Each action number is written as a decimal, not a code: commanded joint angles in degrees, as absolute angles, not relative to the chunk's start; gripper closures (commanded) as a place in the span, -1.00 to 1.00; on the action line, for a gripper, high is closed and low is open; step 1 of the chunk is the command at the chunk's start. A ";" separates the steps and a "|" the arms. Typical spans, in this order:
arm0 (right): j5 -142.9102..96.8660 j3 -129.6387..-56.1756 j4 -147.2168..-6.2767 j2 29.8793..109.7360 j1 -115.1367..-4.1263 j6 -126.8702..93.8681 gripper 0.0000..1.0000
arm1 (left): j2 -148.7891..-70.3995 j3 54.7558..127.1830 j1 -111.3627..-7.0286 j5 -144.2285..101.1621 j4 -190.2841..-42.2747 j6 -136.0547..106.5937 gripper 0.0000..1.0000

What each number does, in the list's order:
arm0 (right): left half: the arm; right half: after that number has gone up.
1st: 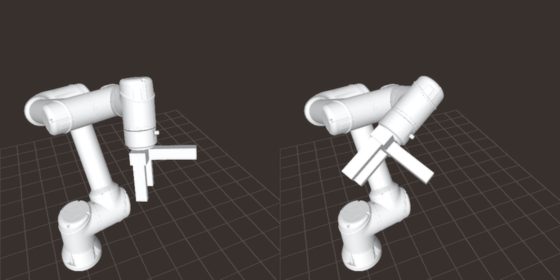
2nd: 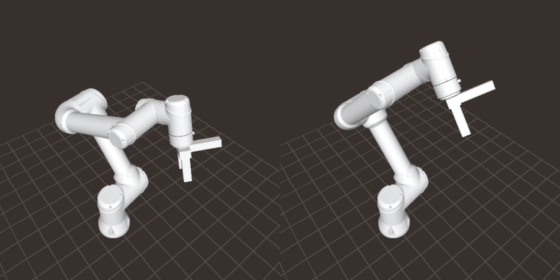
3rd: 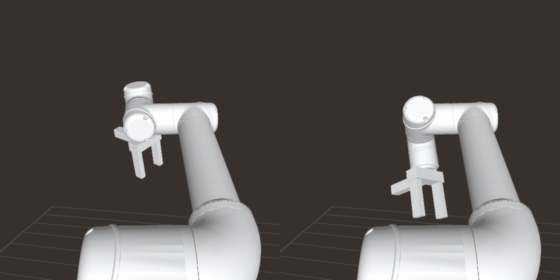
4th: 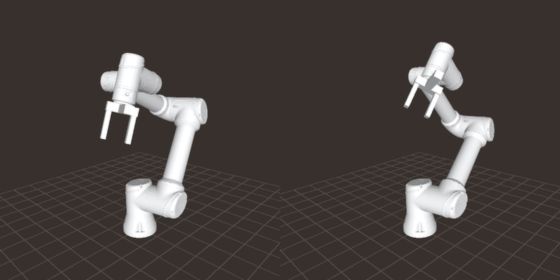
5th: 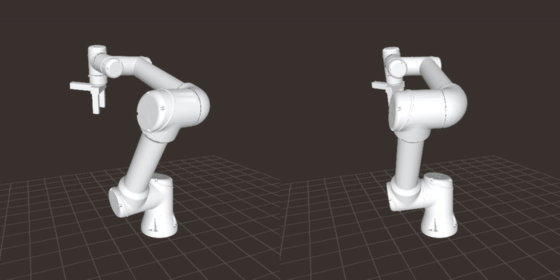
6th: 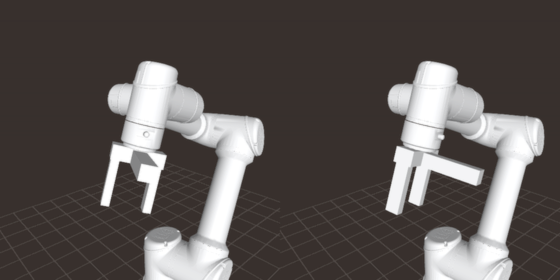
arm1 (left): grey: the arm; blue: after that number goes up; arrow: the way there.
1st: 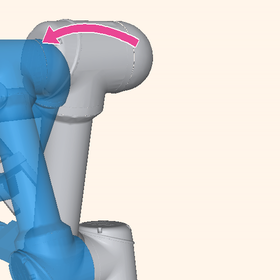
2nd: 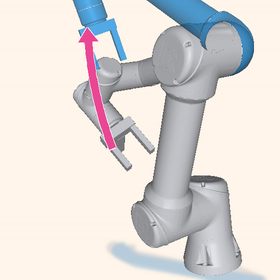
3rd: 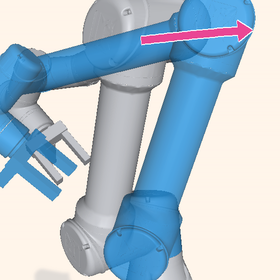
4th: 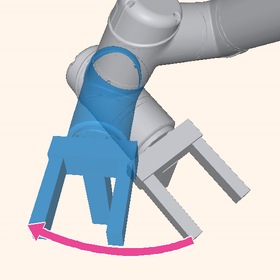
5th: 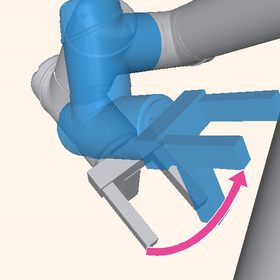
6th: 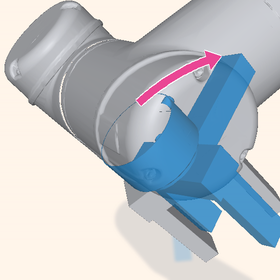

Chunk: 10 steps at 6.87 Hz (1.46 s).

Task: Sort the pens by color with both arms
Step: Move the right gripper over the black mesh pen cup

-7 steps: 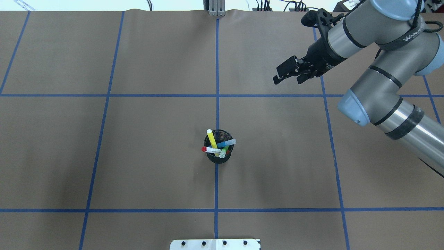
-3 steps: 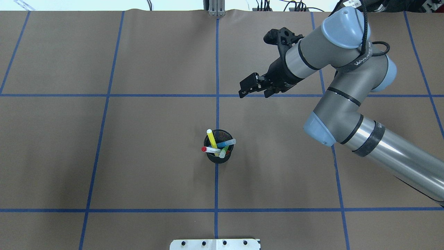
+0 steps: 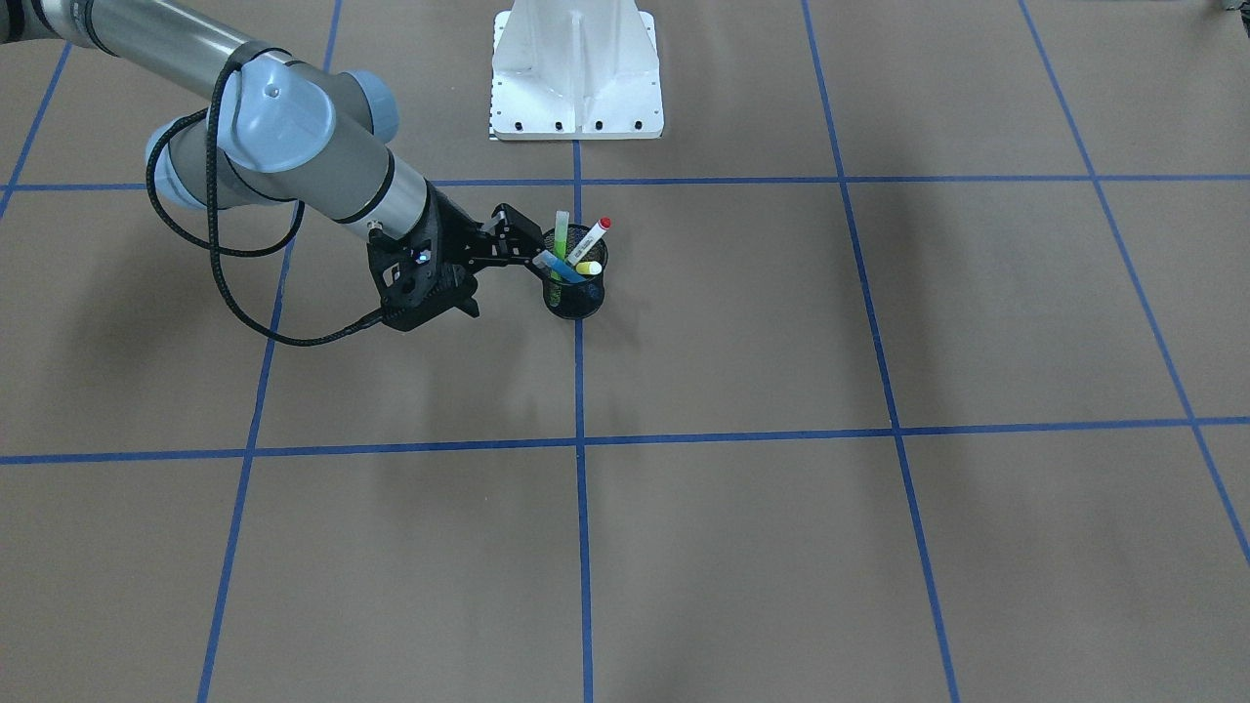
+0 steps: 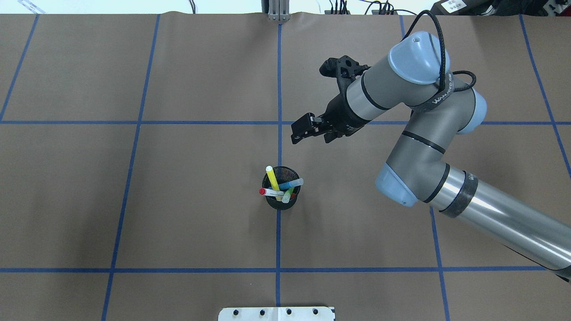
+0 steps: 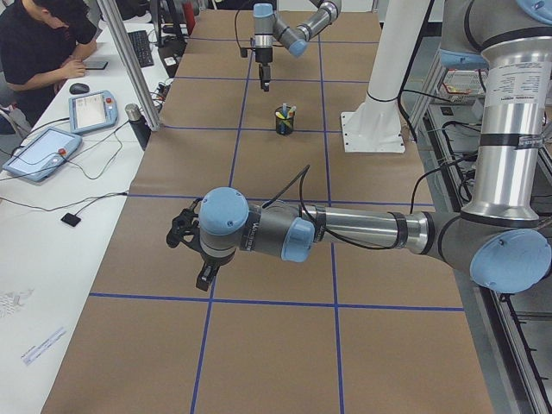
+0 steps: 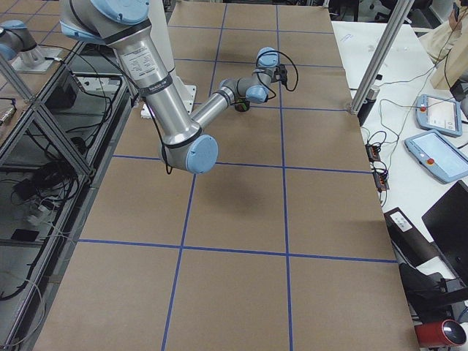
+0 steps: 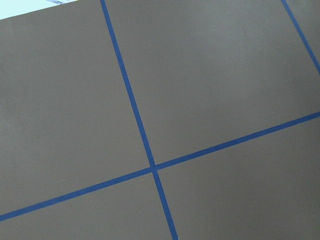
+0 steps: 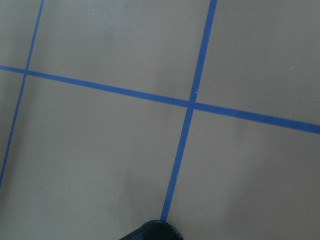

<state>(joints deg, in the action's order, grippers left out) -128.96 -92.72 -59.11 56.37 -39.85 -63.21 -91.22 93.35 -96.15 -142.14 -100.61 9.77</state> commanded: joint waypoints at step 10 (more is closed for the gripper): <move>-129.02 -93.25 -58.89 58.97 -33.66 -66.80 -0.33 | -91.32 93.52 -96.15 -142.12 -100.63 9.49 -1.00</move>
<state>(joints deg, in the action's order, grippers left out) -128.81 -93.16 -58.96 58.51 -33.70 -66.87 -91.38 93.49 -96.15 -142.12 -100.64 9.49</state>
